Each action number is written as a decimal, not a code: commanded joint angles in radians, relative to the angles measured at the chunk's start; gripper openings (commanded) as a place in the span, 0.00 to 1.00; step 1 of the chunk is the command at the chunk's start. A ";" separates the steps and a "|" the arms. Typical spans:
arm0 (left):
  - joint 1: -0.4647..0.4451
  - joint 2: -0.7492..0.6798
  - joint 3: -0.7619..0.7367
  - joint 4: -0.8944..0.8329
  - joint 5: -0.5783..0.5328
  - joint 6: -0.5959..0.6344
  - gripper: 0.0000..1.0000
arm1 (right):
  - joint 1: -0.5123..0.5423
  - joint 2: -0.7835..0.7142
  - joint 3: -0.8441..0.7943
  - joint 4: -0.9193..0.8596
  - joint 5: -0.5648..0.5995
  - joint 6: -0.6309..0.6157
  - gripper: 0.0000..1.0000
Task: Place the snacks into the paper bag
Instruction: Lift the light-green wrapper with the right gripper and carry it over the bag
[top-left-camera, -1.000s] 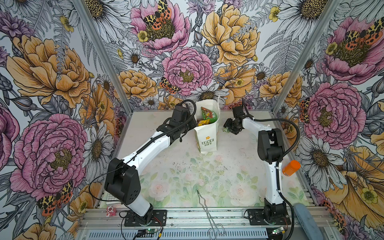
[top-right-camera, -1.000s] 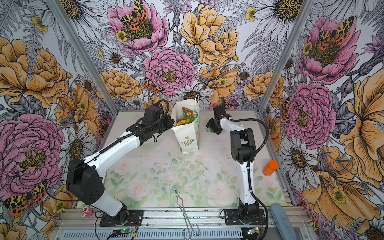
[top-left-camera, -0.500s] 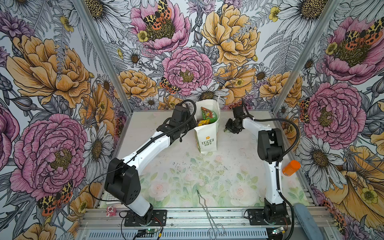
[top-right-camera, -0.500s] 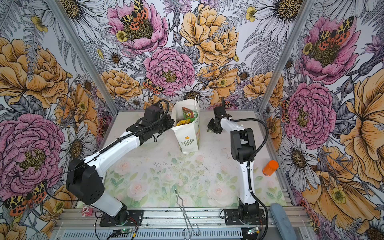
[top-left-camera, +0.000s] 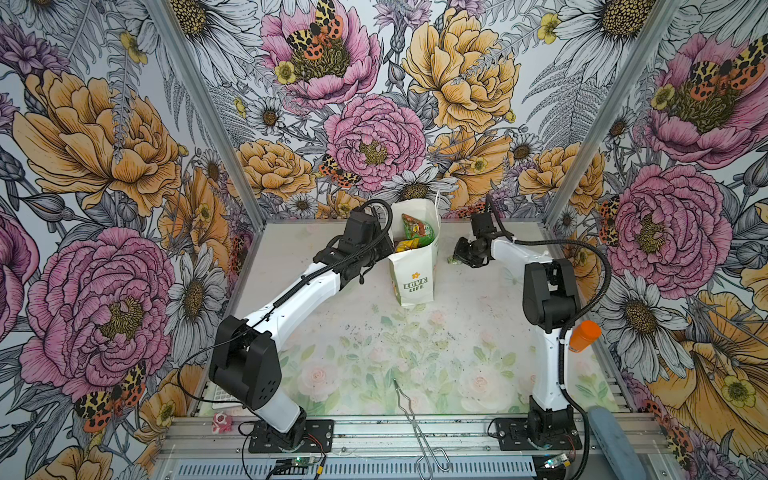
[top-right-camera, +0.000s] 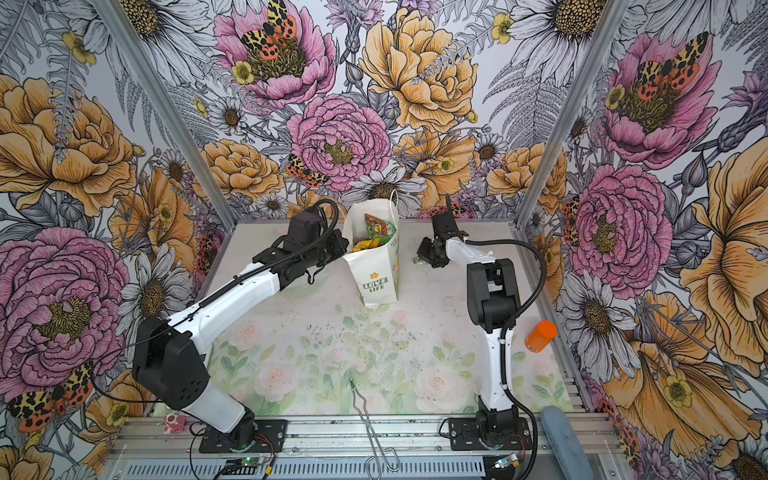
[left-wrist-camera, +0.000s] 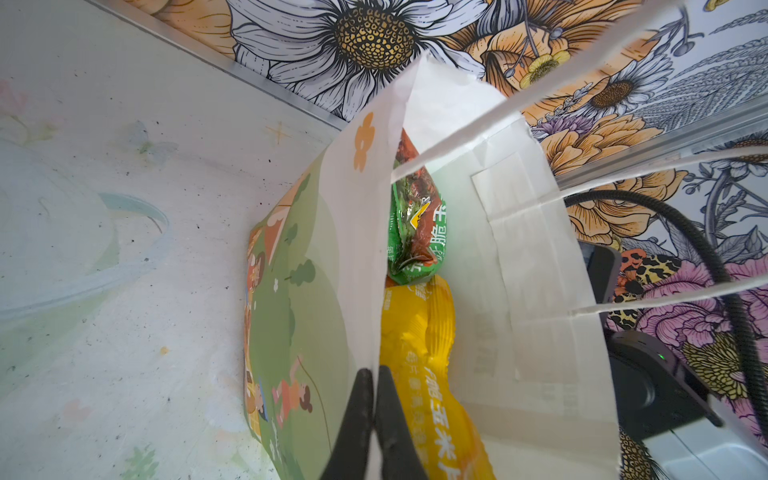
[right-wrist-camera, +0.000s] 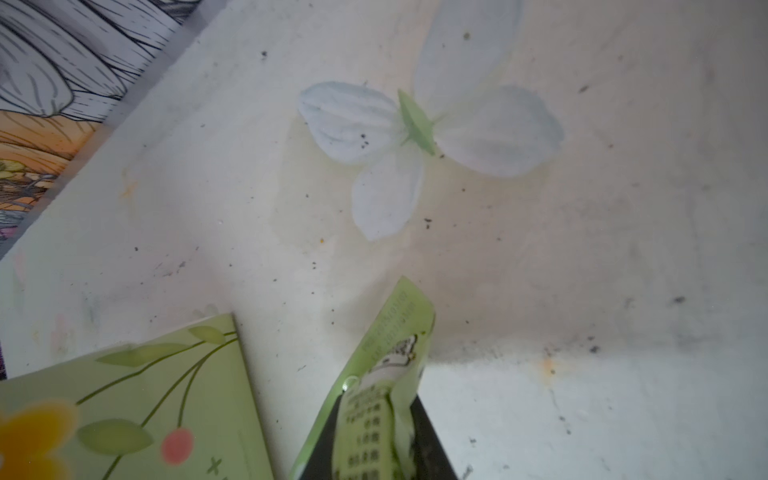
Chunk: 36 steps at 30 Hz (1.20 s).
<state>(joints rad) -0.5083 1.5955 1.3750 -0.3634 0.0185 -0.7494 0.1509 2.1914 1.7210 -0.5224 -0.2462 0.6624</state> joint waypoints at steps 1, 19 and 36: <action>0.010 -0.012 -0.011 0.008 0.008 0.018 0.00 | -0.004 -0.128 -0.002 0.083 -0.041 -0.057 0.17; 0.008 -0.005 -0.005 0.011 0.015 0.016 0.00 | 0.056 -0.600 -0.042 0.088 -0.143 -0.350 0.16; 0.000 -0.008 0.011 0.013 0.020 0.019 0.00 | 0.254 -0.618 -0.007 0.082 -0.131 -0.466 0.15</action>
<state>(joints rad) -0.5083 1.5955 1.3750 -0.3630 0.0189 -0.7494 0.3912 1.5402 1.6859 -0.4515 -0.3729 0.2344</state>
